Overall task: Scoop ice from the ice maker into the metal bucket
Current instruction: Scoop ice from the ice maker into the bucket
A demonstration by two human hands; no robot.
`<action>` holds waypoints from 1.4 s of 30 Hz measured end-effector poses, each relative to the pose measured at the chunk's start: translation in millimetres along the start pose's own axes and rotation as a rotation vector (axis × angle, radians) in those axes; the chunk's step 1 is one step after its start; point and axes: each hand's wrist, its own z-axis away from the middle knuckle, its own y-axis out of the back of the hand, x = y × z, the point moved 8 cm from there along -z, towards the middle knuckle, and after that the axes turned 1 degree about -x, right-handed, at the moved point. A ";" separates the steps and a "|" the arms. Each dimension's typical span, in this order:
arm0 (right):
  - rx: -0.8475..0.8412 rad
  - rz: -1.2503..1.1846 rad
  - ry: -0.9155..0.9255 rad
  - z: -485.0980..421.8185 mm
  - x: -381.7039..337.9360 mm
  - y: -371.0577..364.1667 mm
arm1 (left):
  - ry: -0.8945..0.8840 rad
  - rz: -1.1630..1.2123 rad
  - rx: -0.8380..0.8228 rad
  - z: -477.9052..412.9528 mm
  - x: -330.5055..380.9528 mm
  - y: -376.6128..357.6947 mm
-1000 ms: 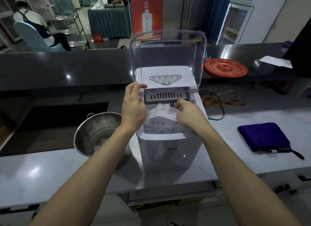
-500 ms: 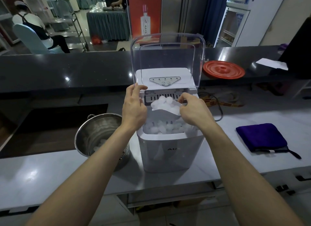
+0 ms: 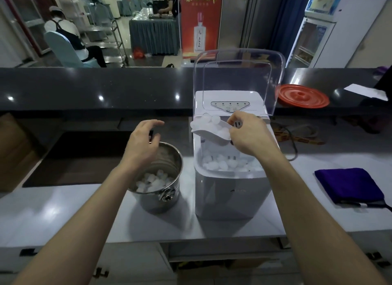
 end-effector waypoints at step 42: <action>-0.176 0.178 -0.045 60.9 -80.4 -173.2 | 0.309 -0.252 -0.082 84.3 -112.1 43.3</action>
